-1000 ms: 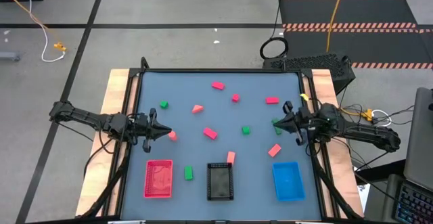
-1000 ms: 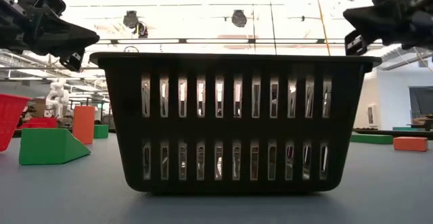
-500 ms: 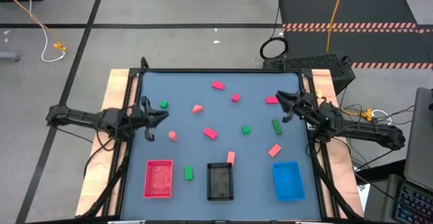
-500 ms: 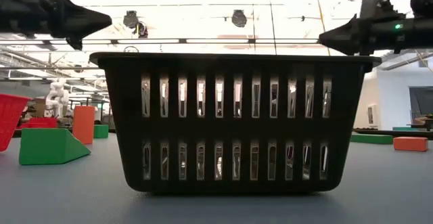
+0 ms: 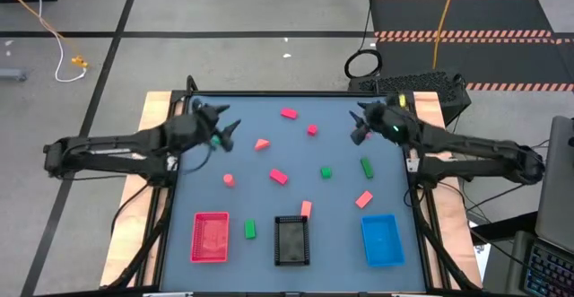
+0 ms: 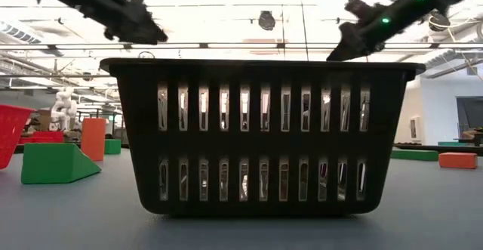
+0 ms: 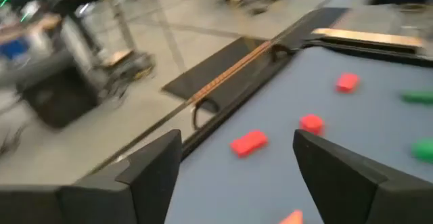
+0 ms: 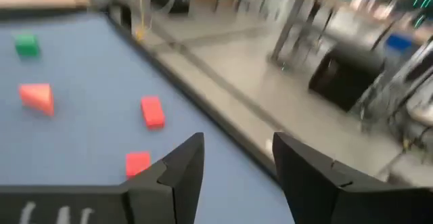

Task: Sort & place blocks by color
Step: Put the red block into the black bin

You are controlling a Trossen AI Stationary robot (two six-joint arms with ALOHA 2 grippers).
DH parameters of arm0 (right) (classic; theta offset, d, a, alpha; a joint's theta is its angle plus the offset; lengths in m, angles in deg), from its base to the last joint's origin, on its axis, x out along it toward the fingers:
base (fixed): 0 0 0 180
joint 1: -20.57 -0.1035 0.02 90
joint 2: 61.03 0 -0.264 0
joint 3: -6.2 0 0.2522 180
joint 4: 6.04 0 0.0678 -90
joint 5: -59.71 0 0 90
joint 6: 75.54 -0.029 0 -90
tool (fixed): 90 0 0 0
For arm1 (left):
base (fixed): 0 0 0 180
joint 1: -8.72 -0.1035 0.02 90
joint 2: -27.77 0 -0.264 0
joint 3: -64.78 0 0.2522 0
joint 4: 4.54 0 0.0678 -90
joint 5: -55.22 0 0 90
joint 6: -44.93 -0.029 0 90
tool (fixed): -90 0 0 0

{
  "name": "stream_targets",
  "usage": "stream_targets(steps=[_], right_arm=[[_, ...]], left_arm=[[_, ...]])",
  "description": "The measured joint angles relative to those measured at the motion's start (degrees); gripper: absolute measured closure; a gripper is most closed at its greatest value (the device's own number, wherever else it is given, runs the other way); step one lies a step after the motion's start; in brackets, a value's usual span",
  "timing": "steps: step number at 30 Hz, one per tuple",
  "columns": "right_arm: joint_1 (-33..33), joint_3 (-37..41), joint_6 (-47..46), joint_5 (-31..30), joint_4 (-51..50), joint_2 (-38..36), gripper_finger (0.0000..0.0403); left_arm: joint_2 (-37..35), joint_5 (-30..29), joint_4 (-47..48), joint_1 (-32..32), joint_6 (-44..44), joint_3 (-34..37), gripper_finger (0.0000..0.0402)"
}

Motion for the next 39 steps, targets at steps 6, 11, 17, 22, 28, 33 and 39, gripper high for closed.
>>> stream_targets(steps=[6, 11, 17, 22, 28, 33, 39], right_arm=[[7.17, -12.44, -3.26, 7.36, -16.12, 14.28, 0.0240], [12.06, -16.96, -3.33, 7.37, -22.74, 23.40, 0.0237], [18.11, -18.88, -1.66, 12.97, -27.33, 32.95, 0.0229], [20.25, -20.40, 1.87, 14.58, -30.76, 38.31, 0.0229], [18.62, -20.01, 12.17, 14.77, -31.84, 37.49, 0.0229], [17.34, -19.96, 18.44, 14.68, -35.99, 37.06, 0.0229], [17.24, -18.73, 19.27, 17.25, -38.35, 37.05, 0.0229]], left_arm=[[11.25, 5.82, -0.11, -8.82, 7.11, -8.80, 0.0113], [16.31, 8.46, -0.17, -12.30, 10.32, -11.90, 0.0131], [19.89, 8.96, -0.67, -12.87, 10.35, -11.92, 0.0146], [19.47, 9.62, -0.63, -12.87, 6.84, -11.92, 0.0148], [17.45, 10.40, 2.22, -12.87, 5.17, -11.90, 0.0149], [17.03, 10.42, 1.64, -12.85, 4.55, -11.90, 0.0149], [17.03, 10.66, 2.33, -12.74, 4.90, -11.90, 0.0149]])
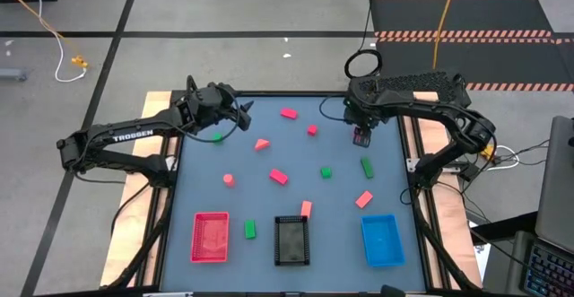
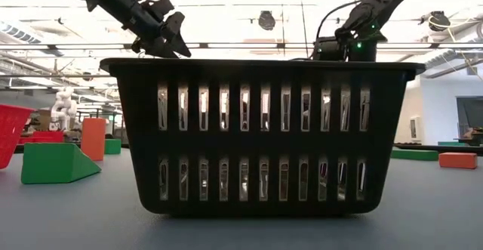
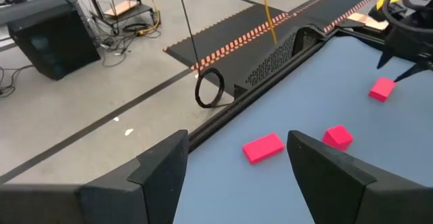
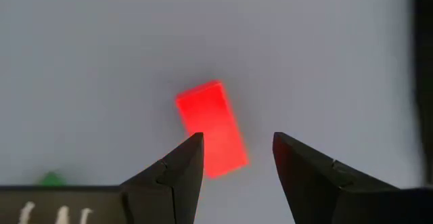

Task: Sort & place blocks by color
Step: Put the red block into the black bin

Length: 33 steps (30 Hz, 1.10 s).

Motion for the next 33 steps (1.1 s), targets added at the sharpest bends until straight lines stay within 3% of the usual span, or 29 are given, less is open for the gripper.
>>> stream_targets(steps=[4, 11, 14, 18, 25, 29, 33], right_arm=[[1.82, 2.64, 0.11, 4.50, 1.53, 0.01, 0.0229], [6.72, 3.79, -0.06, 5.89, 5.42, 0.03, 0.0224], [8.50, 3.81, -0.37, 9.53, 4.80, 0.03, 0.0209], [9.71, 5.48, -0.19, 9.60, 5.00, 0.03, 0.0185], [10.46, 10.98, 0.39, 12.59, 13.58, -0.01, 0.0152], [10.27, 12.64, 1.00, 12.69, 15.15, -0.25, 0.0152], [9.26, 12.75, 0.16, 12.95, 15.06, -0.23, 0.0176]], left_arm=[[0.00, 0.06, 0.12, 0.60, 0.04, 0.00, 0.0149], [0.00, 0.19, -0.58, 1.29, -0.15, 0.00, 0.0149], [0.00, 0.19, -0.39, 1.29, -0.16, 0.00, 0.0149], [0.00, 0.19, -0.45, 1.29, -0.22, 0.00, 0.0149], [0.00, 0.17, -1.13, 1.29, -0.48, 0.02, 0.0149], [0.00, 0.15, -1.15, 1.29, -0.84, 0.02, 0.0149], [0.00, 0.14, -1.15, 1.29, -1.06, 0.02, 0.0149]])
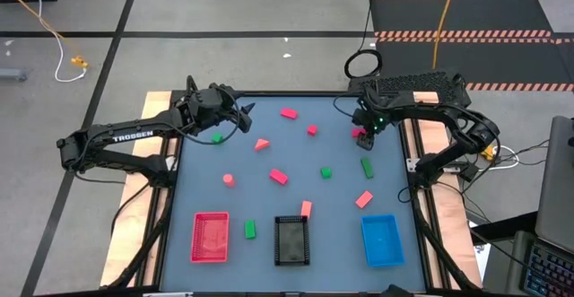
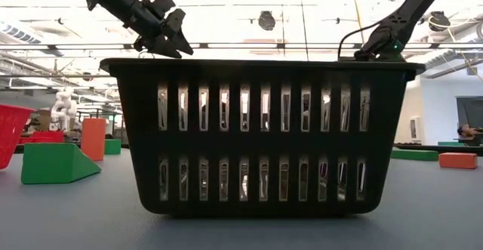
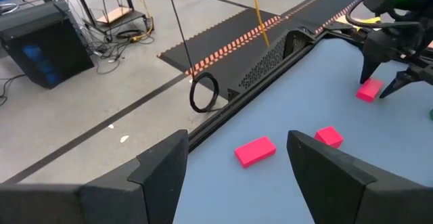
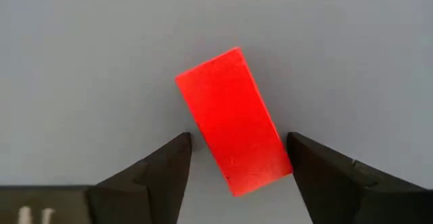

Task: Sort & place blocks by color
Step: Put the red block into the black bin

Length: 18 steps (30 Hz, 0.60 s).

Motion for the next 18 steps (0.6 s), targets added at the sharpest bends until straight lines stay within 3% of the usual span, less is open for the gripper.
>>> stream_targets(steps=[8, 14, 18], right_arm=[[-3.50, 0.11, 0.03, -0.27, 0.01, 0.10, 0.0281], [-5.76, 0.24, -2.43, 0.33, 0.09, -1.46, 0.0281], [-8.56, 0.50, -6.06, 4.14, -0.44, -6.94, 0.0281]], left_arm=[[0.00, -0.05, 0.01, 0.00, -0.86, 0.00, 0.0149], [0.00, -0.16, 0.02, 0.00, -0.89, 0.02, 0.0149], [0.00, -0.16, 0.04, 0.00, -0.94, 0.01, 0.0149]])
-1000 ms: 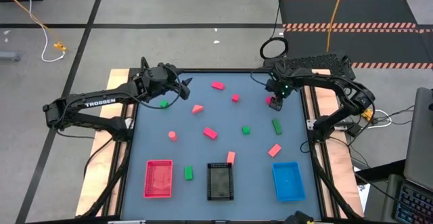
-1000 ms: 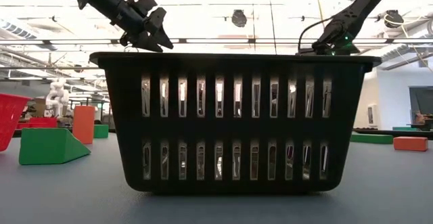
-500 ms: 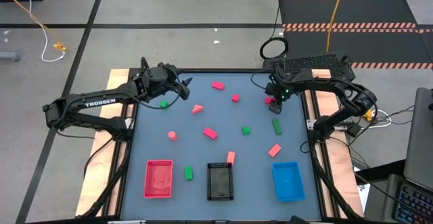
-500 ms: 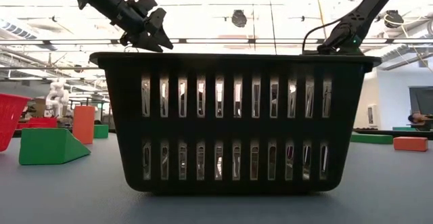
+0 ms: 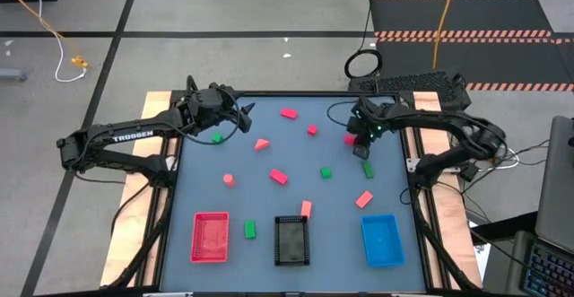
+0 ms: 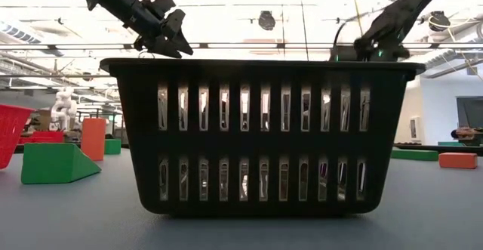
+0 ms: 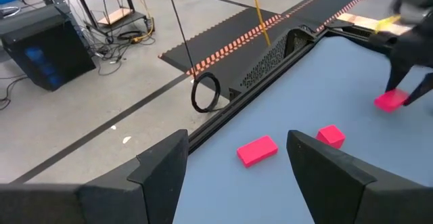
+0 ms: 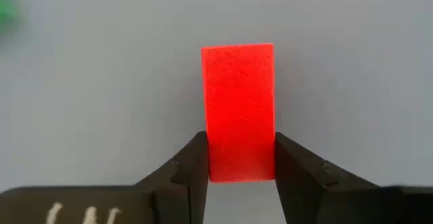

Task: Sort & place blocks by color
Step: Put the red block into the black bin

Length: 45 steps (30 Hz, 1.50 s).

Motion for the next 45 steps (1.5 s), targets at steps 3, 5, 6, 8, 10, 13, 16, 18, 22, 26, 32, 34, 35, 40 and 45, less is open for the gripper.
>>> stream_targets(steps=[3, 5, 6, 8, 10, 13, 16, 18, 22, 26, 32, 34, 35, 40, 45], right_arm=[[-3.23, -0.13, -3.40, 4.37, 0.99, -5.23, 0.0281], [-6.31, -0.13, -5.64, 7.77, 3.02, -8.28, 0.0281], [-8.14, -0.14, -6.85, 9.21, 4.49, -9.59, 0.0281], [-12.48, -0.15, -9.58, 10.10, 7.22, -11.49, 0.0281], [-17.45, -0.15, -12.04, 9.93, 10.83, -12.34, 0.0281], [-25.34, -0.17, -15.17, 8.53, 16.94, -12.37, 0.0281], [-33.11, -0.24, -17.45, 4.86, 23.49, -10.82, 0.0281], [-37.55, -0.24, -18.13, 2.48, 26.98, -9.39, 0.0281], [-44.37, -1.42, -19.74, -0.90, 32.22, -5.13, 0.0281], [-48.67, -3.88, -21.87, -1.74, 36.38, 0.47, 0.0281], [-52.58, -9.17, -22.71, -1.70, 39.15, 9.66, 0.0281], [-53.56, -10.96, -22.79, -1.76, 39.01, 12.39, 0.0281], [-54.01, -11.84, -22.92, -1.75, 39.01, 13.60, 0.0281], [-55.38, -14.07, -25.11, -1.75, 39.22, 17.60, 0.0264], [-55.25, -14.05, -27.76, -2.10, 39.40, 19.09, 0.0234]], left_arm=[[0.00, -0.18, -0.02, 0.00, -1.43, 0.01, 0.0149], [0.00, -1.76, -0.02, 0.03, -3.39, 0.01, 0.0149], [0.00, -2.90, -0.02, 0.04, -3.84, 0.01, 0.0149], [0.00, -5.11, -0.38, 0.02, -4.25, 0.01, 0.0149], [0.00, -6.35, -1.11, 0.00, -4.32, 0.01, 0.0149], [0.00, -6.60, -3.23, 0.00, -4.62, 0.01, 0.0149], [-0.02, -6.60, -4.61, 0.32, -4.18, 0.01, 0.0149], [-0.22, -6.60, -5.03, 0.87, -3.00, 0.01, 0.0149], [-0.37, -5.52, -5.73, 2.74, -0.11, 0.01, 0.0149], [-0.37, -1.49, -6.44, 5.13, 3.69, 0.01, 0.0149], [-0.37, 0.15, -5.28, 9.81, 4.86, 0.01, 0.0149], [-0.36, 0.13, -4.54, 11.22, 5.10, 0.01, 0.0149], [-0.35, 0.13, -4.11, 11.93, 5.10, 0.01, 0.0149], [-0.33, 0.06, 1.25, 15.18, 6.75, 0.01, 0.0149], [-0.33, -0.04, 4.60, 17.74, 8.49, 0.01, 0.0149]])
